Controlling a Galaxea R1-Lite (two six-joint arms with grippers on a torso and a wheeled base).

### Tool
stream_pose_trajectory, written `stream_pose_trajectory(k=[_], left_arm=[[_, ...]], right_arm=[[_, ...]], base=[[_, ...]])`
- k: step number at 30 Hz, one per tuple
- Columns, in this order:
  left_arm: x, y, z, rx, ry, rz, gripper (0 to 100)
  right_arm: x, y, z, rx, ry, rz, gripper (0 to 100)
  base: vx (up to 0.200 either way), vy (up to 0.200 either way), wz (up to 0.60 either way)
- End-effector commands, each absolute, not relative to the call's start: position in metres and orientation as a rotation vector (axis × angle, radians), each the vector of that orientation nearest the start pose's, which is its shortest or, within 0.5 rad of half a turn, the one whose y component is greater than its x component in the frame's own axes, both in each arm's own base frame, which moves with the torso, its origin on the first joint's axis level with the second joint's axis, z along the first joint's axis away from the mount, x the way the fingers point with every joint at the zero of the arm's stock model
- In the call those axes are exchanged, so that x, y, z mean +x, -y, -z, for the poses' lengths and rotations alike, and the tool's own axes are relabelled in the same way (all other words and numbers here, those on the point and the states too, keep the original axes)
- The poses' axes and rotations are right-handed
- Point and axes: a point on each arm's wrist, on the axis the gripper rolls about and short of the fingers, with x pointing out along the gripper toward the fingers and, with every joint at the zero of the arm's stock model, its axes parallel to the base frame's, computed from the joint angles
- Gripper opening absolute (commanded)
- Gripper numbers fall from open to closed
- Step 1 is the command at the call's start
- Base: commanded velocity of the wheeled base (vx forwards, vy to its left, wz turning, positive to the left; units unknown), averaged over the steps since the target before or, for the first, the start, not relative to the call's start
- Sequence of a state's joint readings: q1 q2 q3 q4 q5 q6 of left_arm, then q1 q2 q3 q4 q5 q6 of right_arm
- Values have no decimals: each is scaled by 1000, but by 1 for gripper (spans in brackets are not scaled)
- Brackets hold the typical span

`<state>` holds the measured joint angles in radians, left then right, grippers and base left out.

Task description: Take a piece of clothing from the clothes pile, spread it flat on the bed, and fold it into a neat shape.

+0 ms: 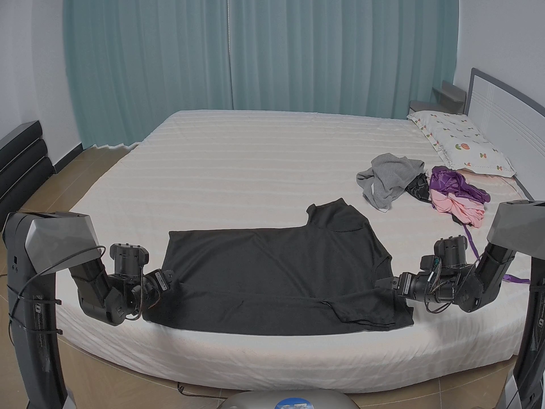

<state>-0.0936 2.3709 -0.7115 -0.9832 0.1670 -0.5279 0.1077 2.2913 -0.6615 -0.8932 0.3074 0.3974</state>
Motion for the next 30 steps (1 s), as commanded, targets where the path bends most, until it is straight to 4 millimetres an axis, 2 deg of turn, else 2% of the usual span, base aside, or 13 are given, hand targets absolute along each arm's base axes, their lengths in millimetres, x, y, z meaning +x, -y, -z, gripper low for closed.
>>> stream_pose_trajectory(k=[1,2,8,11,23,30], left_arm=[[349,27,12,-460,-579,-240,100],[346,26,2,-476,-558,-239,100],[334,23,-18,-571,-542,-169,100],[332,23,-20,-616,-558,-145,100],[328,24,-13,-628,-602,-116,100],[325,8,-10,-687,-696,-58,100]], right_arm=[[325,-42,5,456,-780,-251,100],[319,-41,-2,455,-770,-254,100],[299,-41,-18,453,-752,-265,100],[292,-41,-20,452,-757,-266,100],[284,-40,-9,456,-814,-249,100],[280,-40,-4,458,-842,-244,100]], base=[[0,0,0],[0,0,0],[0,0,0],[0,0,0],[200,0,0],[0,0,0]])
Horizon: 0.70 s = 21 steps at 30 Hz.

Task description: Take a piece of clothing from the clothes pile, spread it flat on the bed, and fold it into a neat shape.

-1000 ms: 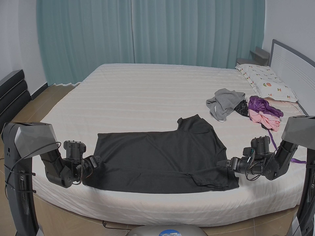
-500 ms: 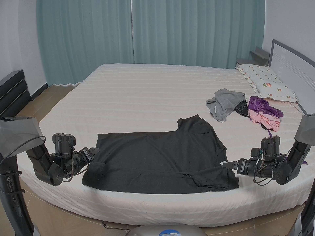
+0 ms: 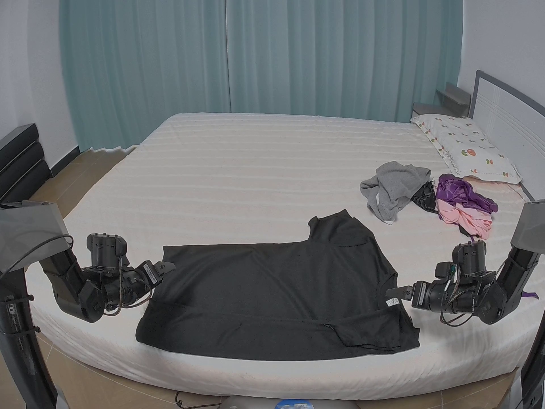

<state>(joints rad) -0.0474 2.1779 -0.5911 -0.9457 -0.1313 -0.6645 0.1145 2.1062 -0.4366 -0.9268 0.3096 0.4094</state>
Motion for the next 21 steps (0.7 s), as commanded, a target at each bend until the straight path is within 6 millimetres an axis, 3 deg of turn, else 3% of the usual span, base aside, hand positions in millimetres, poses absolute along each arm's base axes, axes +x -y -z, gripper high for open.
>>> stream_pose_trajectory(k=[1,8,21], left_arm=[[326,5,-9,-691,-712,-60,100],[327,-11,-6,-693,-815,13,100],[342,-10,16,-644,-852,19,100]], right_arm=[[279,-40,-3,458,-845,-244,100],[279,-40,3,458,-865,-244,100],[280,-40,9,451,-883,-241,100]], base=[[0,0,0],[0,0,0],[0,0,0]])
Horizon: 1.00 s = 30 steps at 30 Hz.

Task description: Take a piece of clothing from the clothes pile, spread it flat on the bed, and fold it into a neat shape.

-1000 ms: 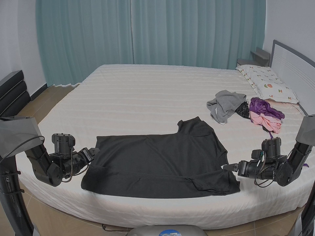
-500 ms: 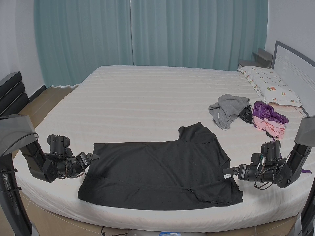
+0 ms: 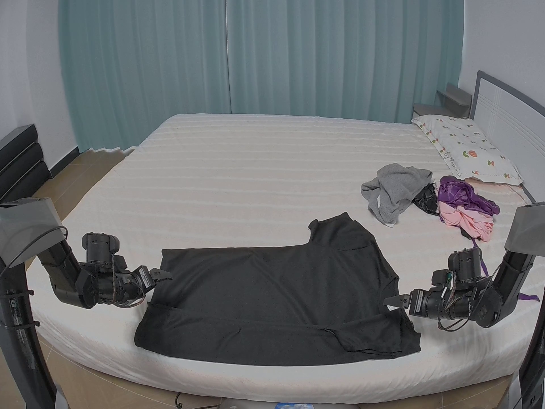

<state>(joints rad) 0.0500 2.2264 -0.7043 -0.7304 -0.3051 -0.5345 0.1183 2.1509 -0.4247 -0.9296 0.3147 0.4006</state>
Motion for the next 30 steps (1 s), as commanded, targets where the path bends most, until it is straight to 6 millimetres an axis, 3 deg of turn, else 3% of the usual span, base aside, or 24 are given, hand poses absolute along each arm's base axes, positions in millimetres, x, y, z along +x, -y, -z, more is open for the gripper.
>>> stream_pose_trajectory(k=[1,14,18,19,30], left_arm=[[341,-10,17,-644,-857,19,100],[338,2,23,-592,-874,-30,100],[329,2,27,-535,-905,-18,100],[328,2,28,-527,-908,-17,0],[315,-6,23,-484,-902,-94,0]], right_arm=[[281,-39,10,453,-882,-238,100],[281,-39,11,451,-883,-238,100],[280,-38,12,448,-889,-232,100],[280,-38,12,448,-891,-231,100],[283,-39,14,442,-890,-231,100]], base=[[0,0,0],[0,0,0],[0,0,0],[0,0,0],[0,0,0]])
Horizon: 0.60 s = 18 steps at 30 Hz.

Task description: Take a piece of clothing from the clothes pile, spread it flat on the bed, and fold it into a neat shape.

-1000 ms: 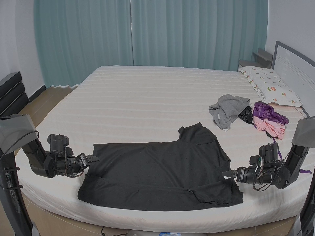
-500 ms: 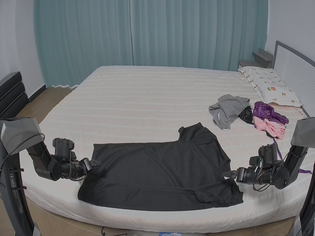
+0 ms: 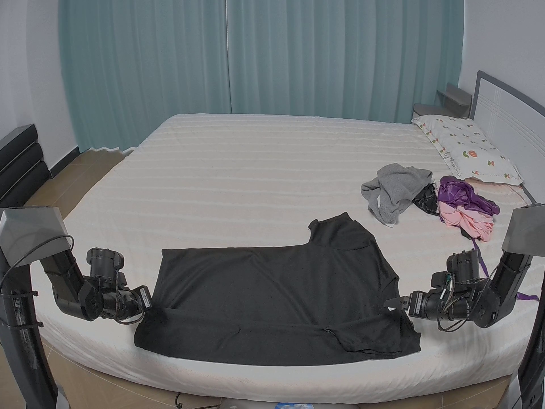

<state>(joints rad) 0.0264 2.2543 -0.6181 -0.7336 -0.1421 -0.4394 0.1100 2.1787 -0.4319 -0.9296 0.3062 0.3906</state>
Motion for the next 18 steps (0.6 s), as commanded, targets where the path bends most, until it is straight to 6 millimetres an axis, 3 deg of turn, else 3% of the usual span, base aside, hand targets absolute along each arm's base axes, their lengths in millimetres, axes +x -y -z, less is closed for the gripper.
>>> stream_pose_trajectory(k=[1,18], left_arm=[[314,-6,23,-484,-903,-95,0],[311,-5,21,-483,-906,-91,0]], right_arm=[[284,-39,14,442,-888,-231,100],[297,-42,29,426,-903,-240,100]], base=[[0,0,0],[0,0,0]])
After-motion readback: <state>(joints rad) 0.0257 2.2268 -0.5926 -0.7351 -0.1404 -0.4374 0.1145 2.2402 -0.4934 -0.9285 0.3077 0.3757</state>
